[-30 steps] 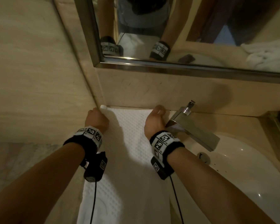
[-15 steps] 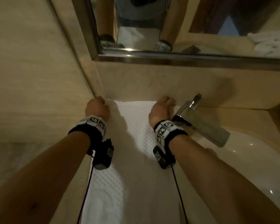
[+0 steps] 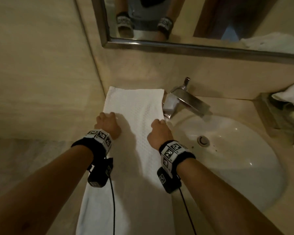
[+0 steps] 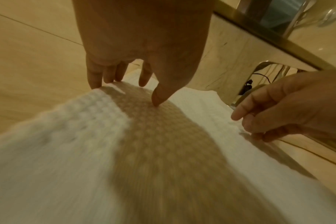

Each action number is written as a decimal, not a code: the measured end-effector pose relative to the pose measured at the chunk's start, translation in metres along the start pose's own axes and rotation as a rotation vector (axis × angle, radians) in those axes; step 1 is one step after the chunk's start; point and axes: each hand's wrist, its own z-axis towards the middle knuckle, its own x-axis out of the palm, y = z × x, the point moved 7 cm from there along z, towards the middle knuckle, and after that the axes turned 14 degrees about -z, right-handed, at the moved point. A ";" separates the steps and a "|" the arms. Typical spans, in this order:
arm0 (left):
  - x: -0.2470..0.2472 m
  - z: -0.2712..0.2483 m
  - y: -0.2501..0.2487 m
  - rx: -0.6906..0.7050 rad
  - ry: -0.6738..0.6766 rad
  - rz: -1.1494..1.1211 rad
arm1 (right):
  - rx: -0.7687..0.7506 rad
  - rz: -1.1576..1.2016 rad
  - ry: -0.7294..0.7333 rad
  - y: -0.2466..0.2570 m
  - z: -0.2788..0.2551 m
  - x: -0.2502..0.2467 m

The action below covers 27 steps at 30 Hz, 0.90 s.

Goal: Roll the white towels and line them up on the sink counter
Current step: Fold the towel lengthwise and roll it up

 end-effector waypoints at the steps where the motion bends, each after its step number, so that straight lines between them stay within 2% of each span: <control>1: 0.003 -0.018 0.007 -0.001 0.000 0.009 | -0.033 -0.003 0.023 0.000 -0.019 0.005; 5: 0.024 -0.094 0.043 -0.027 -0.040 -0.039 | -0.157 0.022 0.078 -0.007 -0.090 0.033; 9: 0.050 -0.164 0.080 -0.084 -0.052 -0.081 | -0.133 0.104 0.086 -0.027 -0.158 0.063; 13: 0.069 -0.218 0.114 -0.133 -0.053 -0.190 | -0.019 0.245 -0.034 -0.050 -0.205 0.084; 19: 0.081 -0.270 0.148 -0.247 -0.244 -0.559 | 0.189 0.333 -0.245 -0.087 -0.264 0.106; 23: 0.097 -0.292 0.172 -0.354 -0.278 -0.772 | 0.281 0.406 -0.414 -0.103 -0.293 0.109; 25: 0.110 -0.297 0.189 -0.375 -0.240 -0.913 | 0.408 0.444 -0.373 -0.113 -0.308 0.127; 27: 0.129 -0.295 0.209 -0.396 -0.176 -1.012 | 0.515 0.532 -0.242 -0.120 -0.317 0.156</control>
